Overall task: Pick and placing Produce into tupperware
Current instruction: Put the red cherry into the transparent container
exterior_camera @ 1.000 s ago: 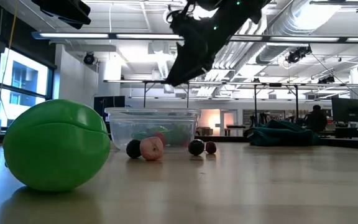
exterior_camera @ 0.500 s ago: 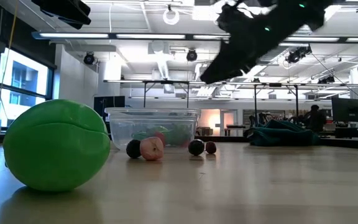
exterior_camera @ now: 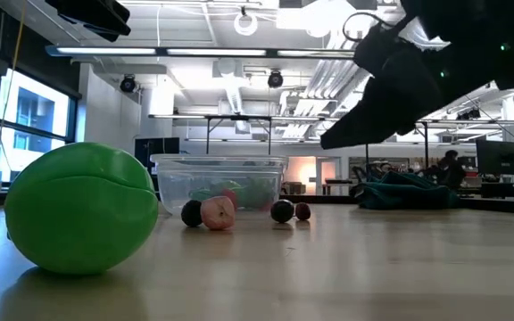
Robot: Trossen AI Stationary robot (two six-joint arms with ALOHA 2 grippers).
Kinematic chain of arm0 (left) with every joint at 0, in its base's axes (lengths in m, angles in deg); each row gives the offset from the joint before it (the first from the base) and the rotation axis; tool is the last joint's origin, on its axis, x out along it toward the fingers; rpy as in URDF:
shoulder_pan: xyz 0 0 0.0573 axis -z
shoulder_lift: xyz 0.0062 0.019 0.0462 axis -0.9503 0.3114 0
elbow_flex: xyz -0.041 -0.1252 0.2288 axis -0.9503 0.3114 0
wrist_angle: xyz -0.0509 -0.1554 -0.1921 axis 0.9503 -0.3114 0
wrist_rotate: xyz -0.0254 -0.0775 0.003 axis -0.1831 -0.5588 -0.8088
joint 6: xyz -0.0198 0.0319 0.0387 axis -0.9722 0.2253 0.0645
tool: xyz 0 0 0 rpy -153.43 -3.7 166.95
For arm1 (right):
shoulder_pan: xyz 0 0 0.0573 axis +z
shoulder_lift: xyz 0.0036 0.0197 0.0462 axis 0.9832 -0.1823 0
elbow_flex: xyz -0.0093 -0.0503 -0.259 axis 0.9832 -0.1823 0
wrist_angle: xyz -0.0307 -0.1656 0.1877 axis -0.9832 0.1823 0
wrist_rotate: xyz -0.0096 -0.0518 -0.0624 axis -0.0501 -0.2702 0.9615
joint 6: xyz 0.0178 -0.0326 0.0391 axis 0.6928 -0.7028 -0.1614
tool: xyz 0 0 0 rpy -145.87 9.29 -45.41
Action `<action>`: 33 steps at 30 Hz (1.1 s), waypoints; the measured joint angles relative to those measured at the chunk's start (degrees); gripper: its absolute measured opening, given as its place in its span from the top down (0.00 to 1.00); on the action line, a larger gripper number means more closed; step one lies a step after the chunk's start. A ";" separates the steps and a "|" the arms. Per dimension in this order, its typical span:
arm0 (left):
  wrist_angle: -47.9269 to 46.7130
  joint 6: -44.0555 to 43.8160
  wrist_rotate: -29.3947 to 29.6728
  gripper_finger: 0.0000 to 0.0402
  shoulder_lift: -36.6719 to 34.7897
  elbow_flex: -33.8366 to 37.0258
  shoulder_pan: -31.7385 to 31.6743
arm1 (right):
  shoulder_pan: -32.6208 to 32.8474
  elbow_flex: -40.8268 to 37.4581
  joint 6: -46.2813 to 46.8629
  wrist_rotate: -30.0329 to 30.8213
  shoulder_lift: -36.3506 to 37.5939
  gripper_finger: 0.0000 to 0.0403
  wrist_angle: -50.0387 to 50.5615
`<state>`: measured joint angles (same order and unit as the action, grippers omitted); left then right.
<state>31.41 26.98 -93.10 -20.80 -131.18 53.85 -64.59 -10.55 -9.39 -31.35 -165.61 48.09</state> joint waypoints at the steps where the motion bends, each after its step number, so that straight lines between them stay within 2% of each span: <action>1: 0.00 0.00 -0.02 0.95 -0.02 0.00 0.00 | 0.03 0.00 -0.27 -0.30 -0.94 0.51 -1.05; 12: 0.00 0.00 -0.02 0.95 -0.02 0.02 0.00 | 0.02 0.08 -2.72 -2.71 -10.52 0.51 -12.33; 24: 0.01 0.00 -0.02 0.95 -0.01 0.01 0.01 | -0.40 0.09 -2.65 -1.22 -16.74 0.51 -16.93; 33: 0.00 0.00 -0.02 0.95 0.00 0.00 0.00 | -0.40 0.09 -1.26 -0.46 -18.33 0.51 -18.11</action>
<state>31.41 26.98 -93.12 -20.80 -131.18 53.85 -64.99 -10.46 -10.65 -31.81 -183.94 29.98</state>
